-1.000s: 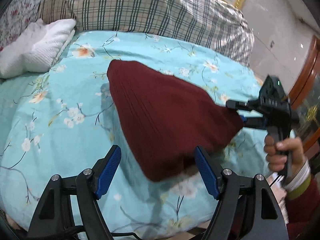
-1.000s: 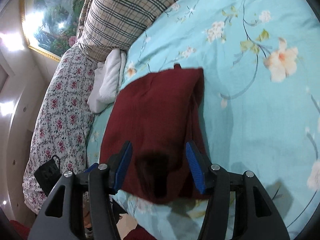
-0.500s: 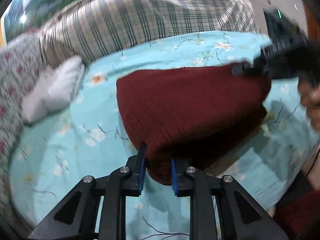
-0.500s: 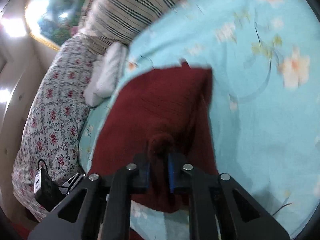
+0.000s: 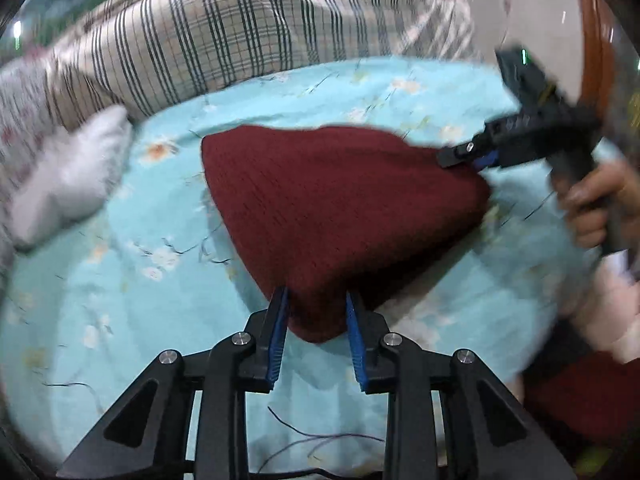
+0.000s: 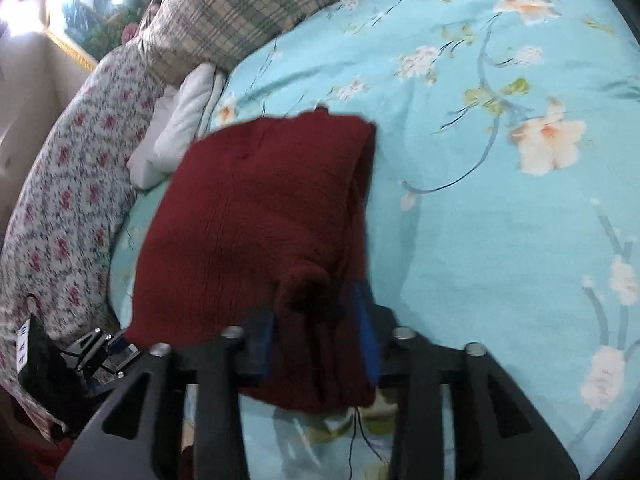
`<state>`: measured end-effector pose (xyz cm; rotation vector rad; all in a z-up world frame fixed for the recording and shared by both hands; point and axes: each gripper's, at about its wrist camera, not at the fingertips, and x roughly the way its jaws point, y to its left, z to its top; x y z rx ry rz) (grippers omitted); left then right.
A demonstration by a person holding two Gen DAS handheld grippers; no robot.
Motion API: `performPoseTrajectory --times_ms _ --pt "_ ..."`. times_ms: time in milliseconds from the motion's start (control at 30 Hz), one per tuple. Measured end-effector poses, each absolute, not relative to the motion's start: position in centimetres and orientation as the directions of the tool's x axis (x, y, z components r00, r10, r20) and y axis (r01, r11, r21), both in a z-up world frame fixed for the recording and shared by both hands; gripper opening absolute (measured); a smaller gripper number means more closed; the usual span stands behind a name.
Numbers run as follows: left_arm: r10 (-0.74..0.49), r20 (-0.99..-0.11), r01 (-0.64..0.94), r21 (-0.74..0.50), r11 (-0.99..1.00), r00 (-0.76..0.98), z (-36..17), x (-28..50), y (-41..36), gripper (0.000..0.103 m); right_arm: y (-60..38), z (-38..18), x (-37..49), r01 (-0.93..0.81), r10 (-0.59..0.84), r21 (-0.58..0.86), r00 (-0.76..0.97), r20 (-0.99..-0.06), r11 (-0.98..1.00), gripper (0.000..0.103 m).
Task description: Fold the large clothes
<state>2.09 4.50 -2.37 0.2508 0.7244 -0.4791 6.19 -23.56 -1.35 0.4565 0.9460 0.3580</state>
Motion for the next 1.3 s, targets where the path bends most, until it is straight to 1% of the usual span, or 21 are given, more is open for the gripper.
performPoseTrajectory --times_ms 67,100,167,233,333,367,400,467,500,567,600,633,667,733,767,900,1000,1067,1100,1200,1300 --pt "-0.401 -0.653 0.516 -0.019 0.857 0.642 -0.9 2.5 5.8 0.029 -24.0 0.6 5.6 -0.096 0.479 0.53 0.586 -0.654 0.842 0.04" --pt "-0.469 -0.624 0.541 -0.087 0.836 0.624 0.1 3.2 6.6 0.029 -23.8 1.3 5.5 -0.105 0.483 0.536 0.601 -0.637 0.838 0.04" --pt "-0.554 -0.581 0.579 -0.166 0.798 0.596 1.2 4.6 7.1 0.028 -22.9 2.7 5.9 -0.138 0.506 0.554 0.623 -0.596 0.821 0.04" --pt "-0.625 -0.553 0.64 -0.201 0.742 0.55 1.5 6.1 6.4 0.027 -20.9 3.5 7.6 -0.191 0.538 0.555 0.617 -0.574 0.81 0.04" --pt "-0.673 -0.583 0.713 -0.213 0.667 0.456 0.4 8.2 4.5 0.025 -18.3 2.9 10.7 -0.222 0.573 0.564 0.579 -0.58 0.795 0.039" --pt "-0.662 -0.612 0.726 -0.197 0.659 0.434 -0.4 9.1 3.7 0.023 -17.4 2.5 12.2 -0.233 0.59 0.574 0.564 -0.578 0.785 0.037" --pt "-0.655 -0.631 0.733 -0.194 0.652 0.416 -1.0 9.7 3.4 0.02 -16.7 2.1 13.4 -0.239 0.604 0.584 0.548 -0.579 0.776 0.032" --pt "-0.654 -0.677 0.756 -0.22 0.617 0.337 -3.0 11.2 2.5 0.017 -15.5 1.2 15.6 -0.258 0.633 0.599 0.513 -0.58 0.758 0.03" --pt "-0.652 -0.691 0.756 -0.236 0.611 0.311 -3.9 11.7 2.3 0.013 -15.1 0.6 16.3 -0.26 0.629 0.591 0.505 -0.591 0.764 0.029" --pt "-0.664 -0.691 0.755 -0.263 0.6 0.287 -4.9 12.1 1.9 0.009 -15.2 -1.4 17.9 -0.204 0.575 0.556 0.493 -0.653 0.806 0.027" --pt "-0.666 -0.69 0.752 -0.27 0.602 0.285 -5.3 12.2 1.6 0.007 -15.7 -2.5 18.4 -0.178 0.563 0.555 0.485 -0.669 0.813 0.022" --pt "-0.667 -0.689 0.747 -0.277 0.605 0.285 -5.7 12.2 1.2 0.006 -16.5 -3.8 19.0 -0.146 0.542 0.548 0.487 -0.685 0.824 0.009" --pt "-0.668 -0.687 0.741 -0.284 0.609 0.285 -6.1 12.2 0.7 0.004 -17.2 -4.7 19.4 -0.119 0.535 0.554 0.486 -0.691 0.824 0.0" --pt "-0.661 -0.688 0.73 -0.281 0.624 0.3 -6.7 12.3 -0.4 0.002 -18.7 -6.1 20.1 -0.088 0.602 0.646 0.477 -0.64 0.758 0.0" --pt "-0.654 -0.69 0.727 -0.271 0.631 0.311 -6.8 12.4 -1.1 0.0 -19.1 -6.2 20.3 -0.087 0.613 0.659 0.473 -0.633 0.748 0.0" --pt "-0.63 -0.699 0.709 -0.251 0.659 0.338 -7.1 12.7 -2.2 0.0 -18.4 -5.6 20.3 -0.113 0.569 0.597 0.483 -0.666 0.794 0.0" --pt "-0.61 -0.709 0.702 -0.23 0.674 0.353 -6.6 12.3 -1.8 0.0 -18.6 -5.3 20.1 -0.092 0.569 0.611 0.493 -0.658 0.786 0.0" --pt "-0.6 -0.709 0.691 -0.222 0.688 0.37 -5.7 11.7 -1.2 0.0 -18.9 -3.9 18.6 -0.088 0.548 0.596 0.518 -0.657 0.798 0.0" --pt "-0.596 -0.702 0.681 -0.216 0.7 0.39 -5.0 11.1 -0.6 0.0 -19.1 -3.2 17.7 -0.1 0.545 0.59 0.529 -0.651 0.801 0.003" --pt "-0.619 -0.665 0.662 -0.243 0.709 0.418 -3.4 9.1 1.3 0.001 -19.5 -0.5 13.6 -0.16 0.56 0.584 0.564 -0.607 0.795 0.004" --pt "-0.648 -0.618 0.633 -0.294 0.716 0.445 -2.1 7.4 3.7 0.002 -19.5 0.5 9.9 -0.206 0.566 0.562 0.566 -0.6 0.801 0.004"
